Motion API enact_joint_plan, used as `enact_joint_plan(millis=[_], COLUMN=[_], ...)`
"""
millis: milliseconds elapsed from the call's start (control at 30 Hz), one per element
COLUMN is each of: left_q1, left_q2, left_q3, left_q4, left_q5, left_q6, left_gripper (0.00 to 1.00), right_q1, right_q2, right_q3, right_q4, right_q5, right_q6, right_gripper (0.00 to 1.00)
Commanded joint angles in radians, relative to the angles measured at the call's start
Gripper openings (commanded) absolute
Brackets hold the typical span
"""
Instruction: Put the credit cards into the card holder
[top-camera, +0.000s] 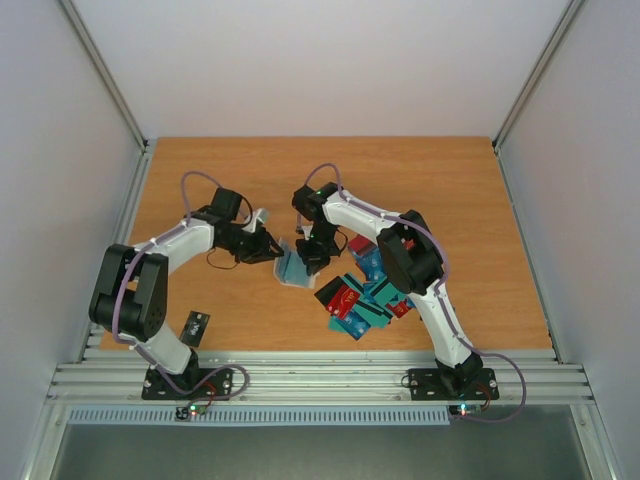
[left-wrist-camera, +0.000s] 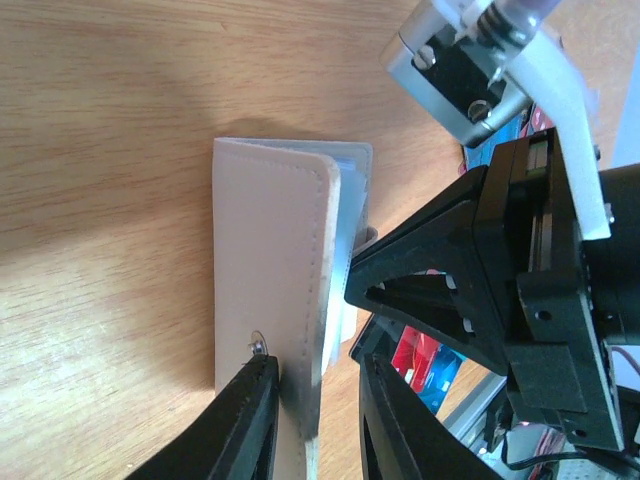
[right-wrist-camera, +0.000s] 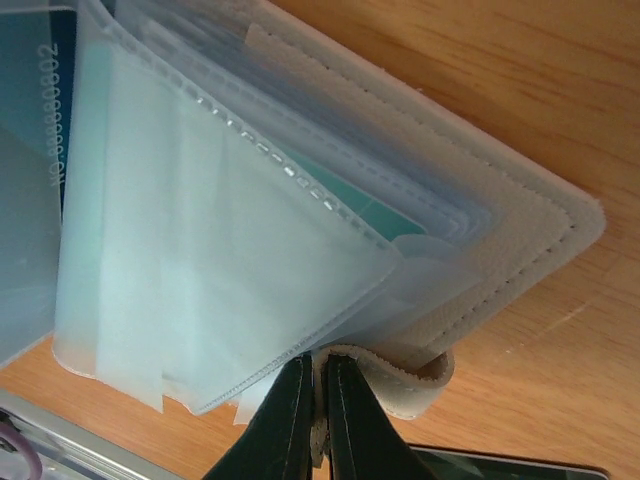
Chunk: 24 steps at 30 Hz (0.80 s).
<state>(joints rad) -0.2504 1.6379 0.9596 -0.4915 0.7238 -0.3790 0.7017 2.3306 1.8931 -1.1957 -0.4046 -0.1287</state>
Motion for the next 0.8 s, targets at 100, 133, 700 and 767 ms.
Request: enact_joint_plan(millis=[100,133,700,767], left_q1=[-0.026,-0.031,-0.146,-0.150], left_q2=[0.018,0.021,0.149,0.167], left_q3=[0.021,0.021,0.093,0.096], left_q4=[-0.022,-0.015,0.007,0.015], left_q5=[-0.005,-0.002,-0.011,-0.015], left_q6=[0.051,0.046,0.025,0.021], left_gripper=[0.24,0.24,0.23,0.23], right_q1=[0.011,0.012,-0.024,-0.030], right_q2=[0.015,0.010,-0.098,-0.111], right_q3=[-0.006,-0.007,-0.055,-0.061], right_q4=[0.044,0.045,0.052,0.048], right_q5=[-0.029,-0.031,-0.054,-0.058], right_q6=[0.036,0.039,0.057,0.054], right_gripper=[0.01,0.01,0.01,0.01])
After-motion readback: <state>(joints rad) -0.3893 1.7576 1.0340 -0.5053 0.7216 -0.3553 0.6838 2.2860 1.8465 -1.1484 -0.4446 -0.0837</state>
